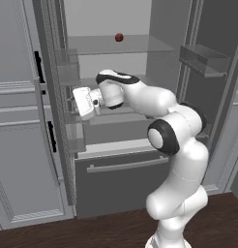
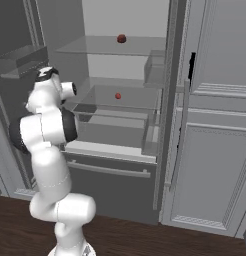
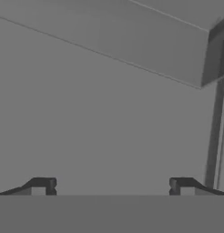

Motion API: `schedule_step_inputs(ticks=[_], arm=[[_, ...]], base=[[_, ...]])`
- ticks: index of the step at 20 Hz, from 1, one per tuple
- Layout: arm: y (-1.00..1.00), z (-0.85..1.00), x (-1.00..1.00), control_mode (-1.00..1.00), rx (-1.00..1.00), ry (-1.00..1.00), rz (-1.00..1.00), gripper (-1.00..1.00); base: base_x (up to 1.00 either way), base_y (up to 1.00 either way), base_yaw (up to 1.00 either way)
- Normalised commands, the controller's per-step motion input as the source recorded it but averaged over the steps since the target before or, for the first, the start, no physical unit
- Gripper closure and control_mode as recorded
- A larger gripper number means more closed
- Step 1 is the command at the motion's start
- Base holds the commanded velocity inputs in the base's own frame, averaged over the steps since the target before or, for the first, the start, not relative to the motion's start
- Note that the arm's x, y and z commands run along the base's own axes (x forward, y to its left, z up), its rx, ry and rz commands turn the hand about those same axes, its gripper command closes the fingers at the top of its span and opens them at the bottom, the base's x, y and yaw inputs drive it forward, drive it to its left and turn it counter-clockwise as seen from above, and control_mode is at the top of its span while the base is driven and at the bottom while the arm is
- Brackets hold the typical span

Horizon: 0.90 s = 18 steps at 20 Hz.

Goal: Take the strawberry from the fridge and place it on top of the pancake, located on the dining counter.

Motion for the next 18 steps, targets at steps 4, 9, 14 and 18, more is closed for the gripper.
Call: schedule_step_inputs(ticks=[4, 9, 14, 18], arm=[[-1.0, 0.01, 0.0, -1.0, 0.09, -0.09, 0.0, -1.0], [-1.0, 0.04, 0.03, -1.0, 0.01, -0.1, -0.01, -1.0], [-0.79, 0.0, 0.0, -1.0, -0.15, -0.1, 0.07, -1.0], [-0.14, 0.0, 0.0, -1.0, -0.4, -0.13, 0.19, -1.0]], base=[[0.0, 0.0, 0.0], [0.0, 0.0, 0.0], [0.0, 0.0, 0.0], [0.0, 0.0, 0.0]])
